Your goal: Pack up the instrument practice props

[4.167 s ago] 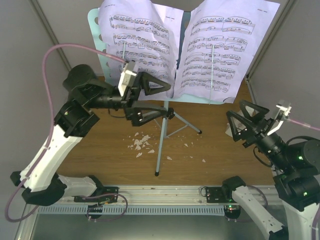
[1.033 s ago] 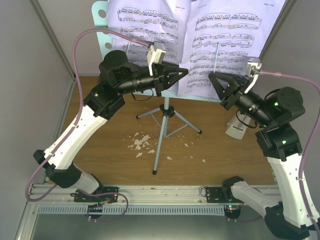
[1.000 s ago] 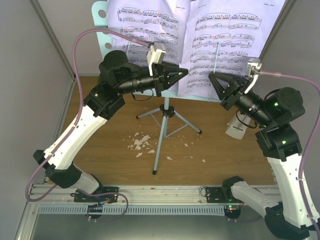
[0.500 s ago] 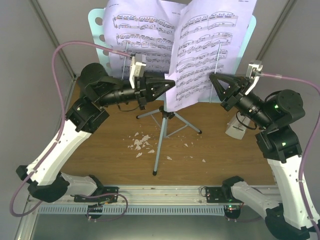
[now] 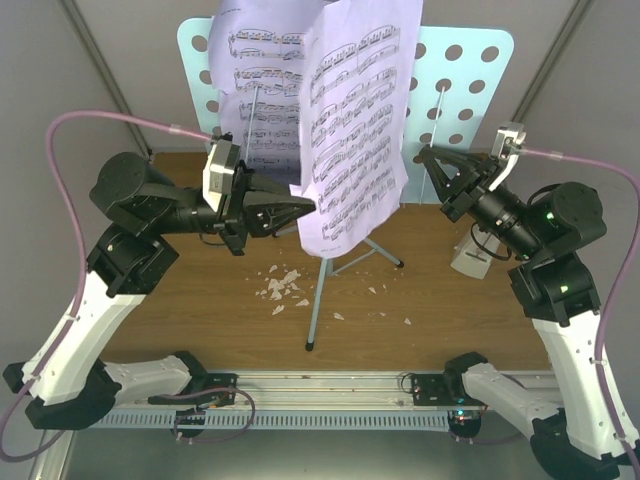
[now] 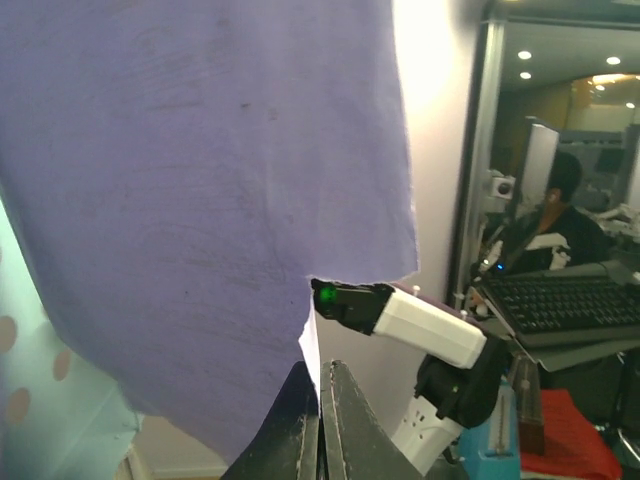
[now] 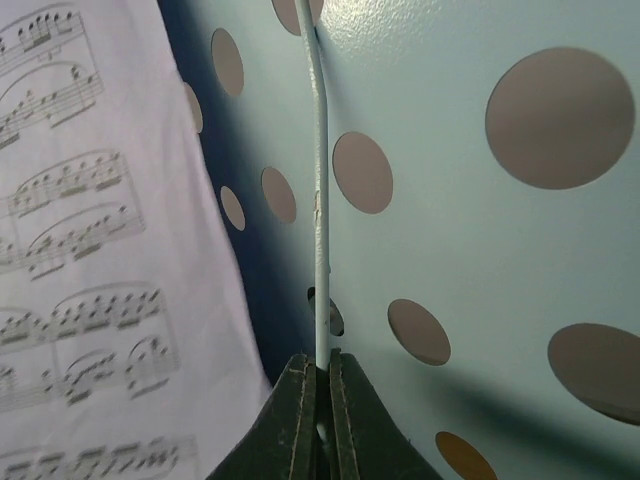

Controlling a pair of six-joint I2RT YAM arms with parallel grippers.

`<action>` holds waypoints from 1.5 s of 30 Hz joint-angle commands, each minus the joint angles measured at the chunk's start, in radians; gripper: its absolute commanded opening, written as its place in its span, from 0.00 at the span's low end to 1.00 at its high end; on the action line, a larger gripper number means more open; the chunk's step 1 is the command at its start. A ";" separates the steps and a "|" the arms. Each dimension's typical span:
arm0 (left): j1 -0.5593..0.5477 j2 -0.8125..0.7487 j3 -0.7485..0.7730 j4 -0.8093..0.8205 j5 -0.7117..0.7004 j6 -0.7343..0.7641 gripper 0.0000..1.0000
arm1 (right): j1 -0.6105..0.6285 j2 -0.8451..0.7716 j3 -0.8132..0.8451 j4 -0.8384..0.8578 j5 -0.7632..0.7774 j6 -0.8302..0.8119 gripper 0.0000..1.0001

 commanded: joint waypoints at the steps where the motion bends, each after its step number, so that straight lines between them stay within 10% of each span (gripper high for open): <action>1: 0.006 -0.028 -0.021 0.027 0.103 0.034 0.00 | 0.004 0.006 -0.026 -0.023 0.042 -0.015 0.00; 12: 0.007 -0.105 -0.125 0.007 0.246 0.033 0.00 | 0.005 -0.001 -0.036 -0.038 0.042 -0.024 0.02; 18: 0.007 -0.159 -0.227 -0.090 0.174 0.062 0.00 | 0.005 -0.006 -0.038 -0.039 0.044 -0.029 0.35; 30: 0.012 -0.184 -0.378 -0.159 0.209 0.084 0.00 | 0.005 -0.043 -0.001 -0.076 -0.001 -0.056 0.59; 39: 0.012 -0.261 -0.516 -0.192 0.133 0.045 0.00 | 0.005 -0.102 0.031 -0.152 0.028 -0.102 0.94; 45: 0.012 -0.266 -0.551 -0.187 0.100 0.028 0.00 | 0.004 -0.114 0.023 -0.181 0.043 -0.125 0.98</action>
